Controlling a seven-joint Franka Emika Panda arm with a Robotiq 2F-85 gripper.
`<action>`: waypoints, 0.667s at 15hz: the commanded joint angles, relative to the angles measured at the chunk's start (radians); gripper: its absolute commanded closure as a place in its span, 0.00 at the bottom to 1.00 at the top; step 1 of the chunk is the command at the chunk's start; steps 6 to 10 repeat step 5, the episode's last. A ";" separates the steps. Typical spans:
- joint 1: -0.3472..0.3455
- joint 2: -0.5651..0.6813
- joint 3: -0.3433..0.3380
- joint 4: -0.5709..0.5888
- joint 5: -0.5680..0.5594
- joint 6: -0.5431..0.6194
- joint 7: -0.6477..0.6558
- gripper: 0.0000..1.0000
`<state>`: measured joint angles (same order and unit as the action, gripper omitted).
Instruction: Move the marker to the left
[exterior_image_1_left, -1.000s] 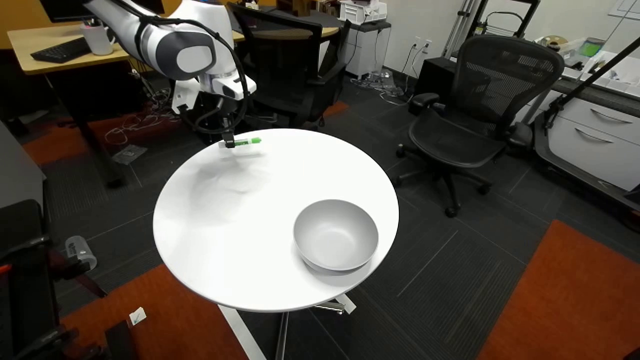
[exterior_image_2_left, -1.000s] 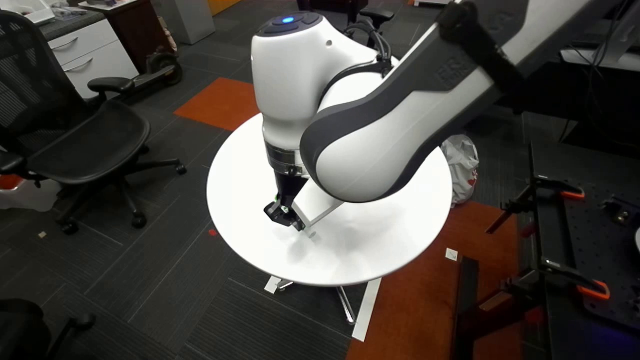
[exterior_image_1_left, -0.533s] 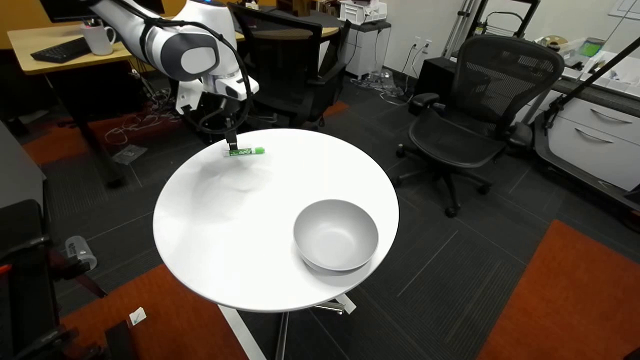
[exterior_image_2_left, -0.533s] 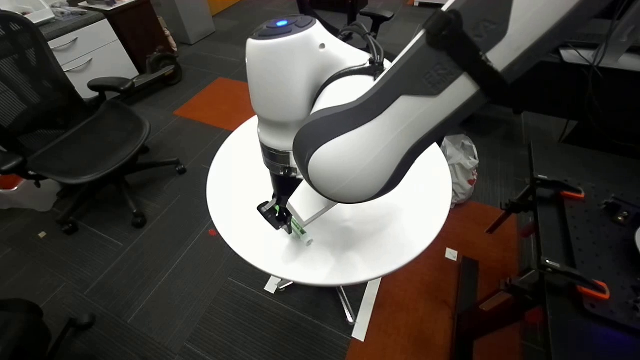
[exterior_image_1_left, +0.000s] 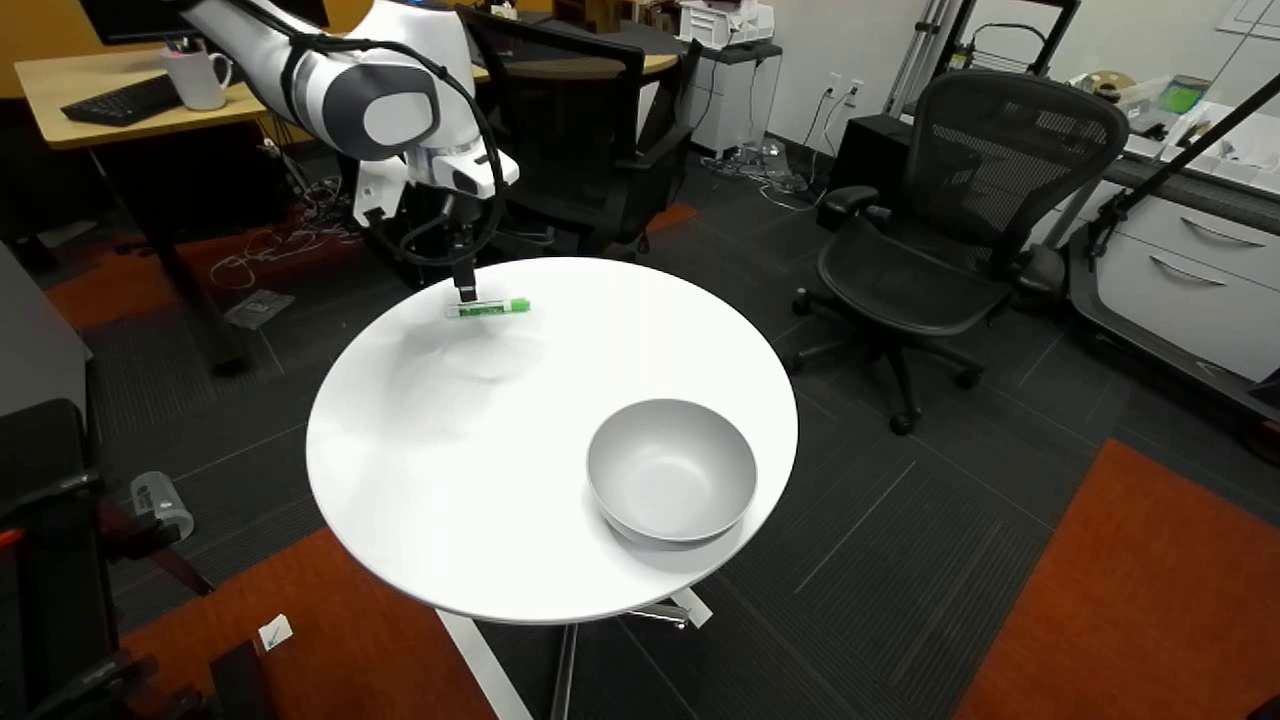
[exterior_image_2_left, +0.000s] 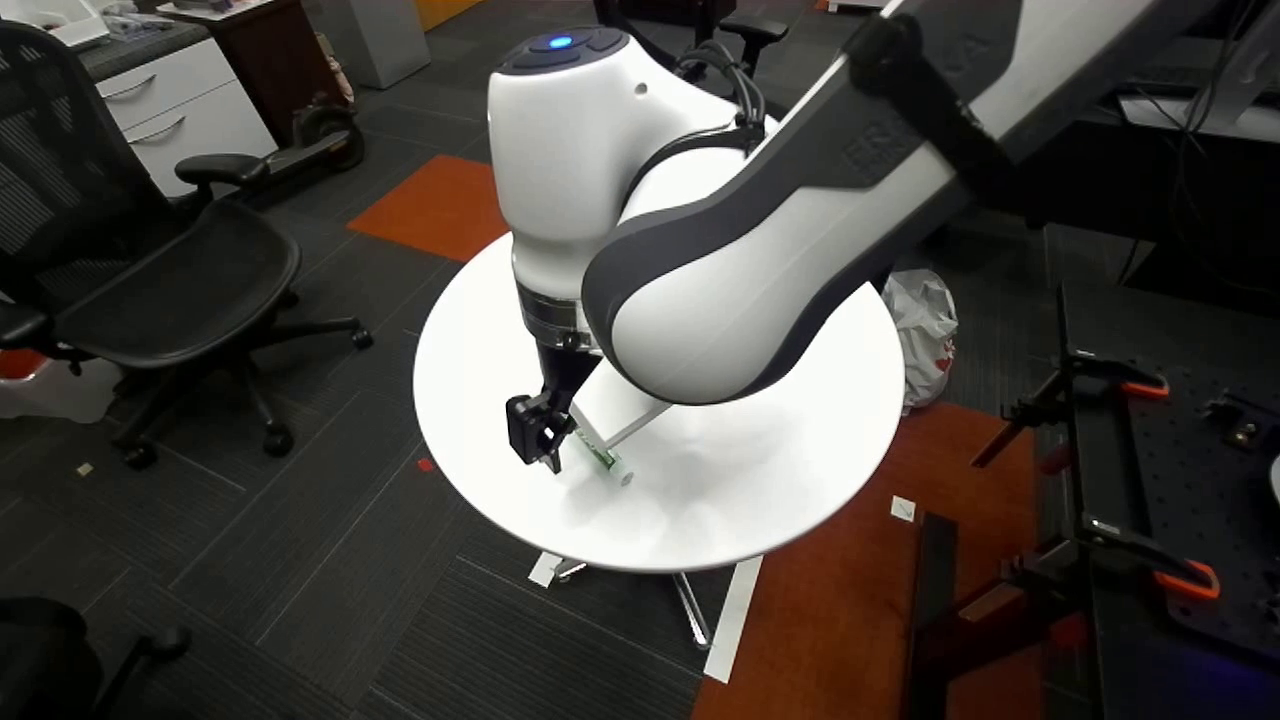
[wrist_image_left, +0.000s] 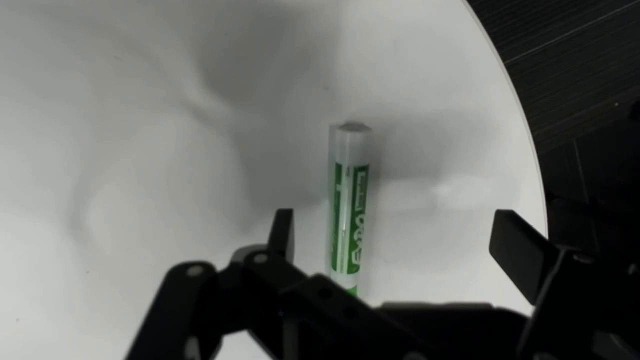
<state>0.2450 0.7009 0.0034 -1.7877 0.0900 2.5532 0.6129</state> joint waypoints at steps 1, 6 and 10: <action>-0.011 0.000 0.012 0.023 0.024 -0.052 -0.033 0.00; 0.007 0.000 -0.006 0.002 0.013 -0.011 -0.009 0.00; 0.007 0.000 -0.006 0.002 0.013 -0.011 -0.009 0.00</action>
